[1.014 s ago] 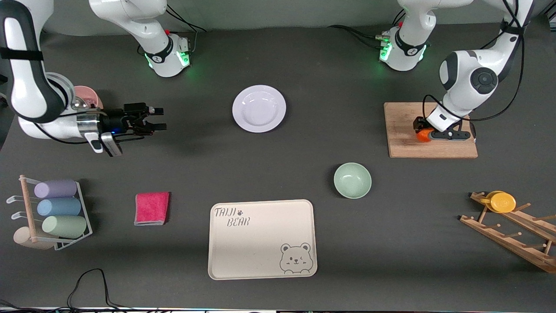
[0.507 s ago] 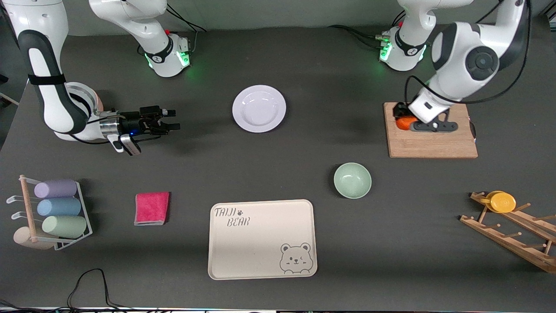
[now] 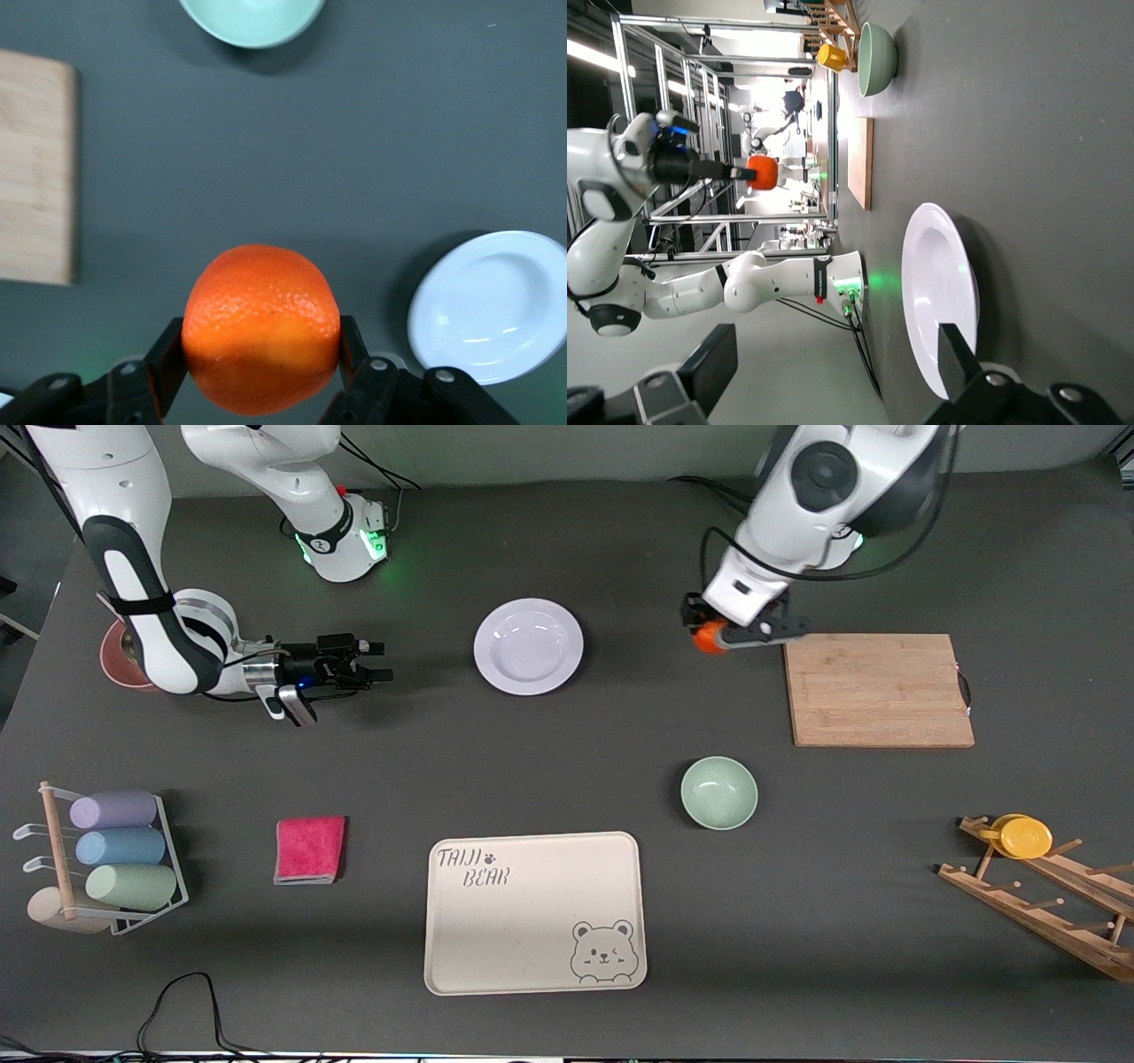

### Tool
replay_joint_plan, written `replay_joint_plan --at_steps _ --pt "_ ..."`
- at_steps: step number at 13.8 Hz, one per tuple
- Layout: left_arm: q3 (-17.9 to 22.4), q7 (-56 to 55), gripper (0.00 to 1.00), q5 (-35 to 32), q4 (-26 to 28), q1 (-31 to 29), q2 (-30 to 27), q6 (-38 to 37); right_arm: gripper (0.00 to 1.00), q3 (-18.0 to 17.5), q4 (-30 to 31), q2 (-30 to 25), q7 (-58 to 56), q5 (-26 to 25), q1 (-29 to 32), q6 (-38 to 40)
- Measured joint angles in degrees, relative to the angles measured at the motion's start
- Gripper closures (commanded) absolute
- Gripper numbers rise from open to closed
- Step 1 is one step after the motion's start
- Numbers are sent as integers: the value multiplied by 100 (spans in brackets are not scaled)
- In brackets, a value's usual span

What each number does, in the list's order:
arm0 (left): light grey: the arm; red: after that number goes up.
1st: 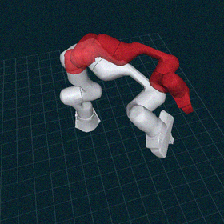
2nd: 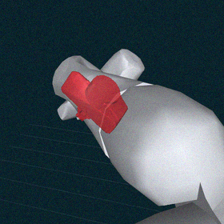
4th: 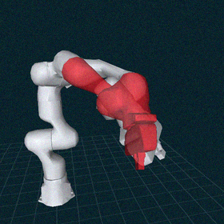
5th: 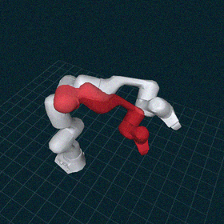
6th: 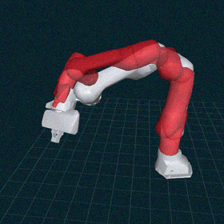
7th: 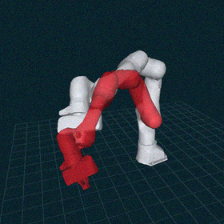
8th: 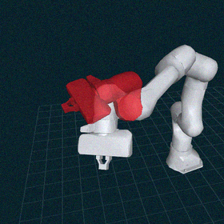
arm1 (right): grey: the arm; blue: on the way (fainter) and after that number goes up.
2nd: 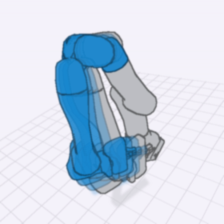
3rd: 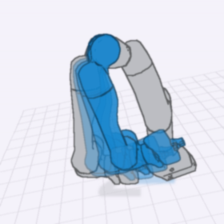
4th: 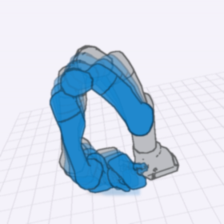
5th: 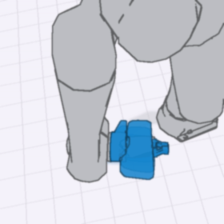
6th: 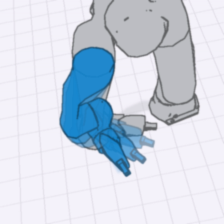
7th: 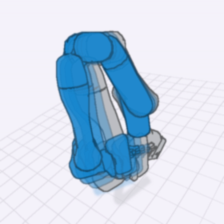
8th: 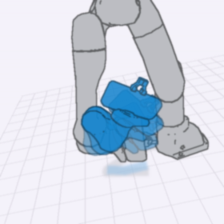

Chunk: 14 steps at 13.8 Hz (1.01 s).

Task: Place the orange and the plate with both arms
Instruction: 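Carry the orange with the left gripper over the white plate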

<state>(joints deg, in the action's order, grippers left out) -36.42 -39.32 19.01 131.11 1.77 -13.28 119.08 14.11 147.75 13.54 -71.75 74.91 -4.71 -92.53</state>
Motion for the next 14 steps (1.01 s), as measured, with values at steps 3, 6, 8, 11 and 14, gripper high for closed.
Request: replay_joint_plan --at_steps 3,6,8,11,14 --pt "-714 -1152 100 35 -62 80 191 610 0 0 230 102 -130 159 -50 -115" --pt "-1028 -2268 100 -48 -245 423 664 1270 0 1 352 107 -261 183 -54 -269" --pt "-1046 -3067 100 -636 -431 738 1127 1468 0 1 497 108 -413 285 -55 -310" --pt "-1017 -4600 100 -2178 -863 1246 2120 1545 9 4 690 114 -553 316 -55 -336" --pt "-710 -6104 100 -3627 -1485 1961 3259 1555 49 8 724 134 -575 337 -55 -414"
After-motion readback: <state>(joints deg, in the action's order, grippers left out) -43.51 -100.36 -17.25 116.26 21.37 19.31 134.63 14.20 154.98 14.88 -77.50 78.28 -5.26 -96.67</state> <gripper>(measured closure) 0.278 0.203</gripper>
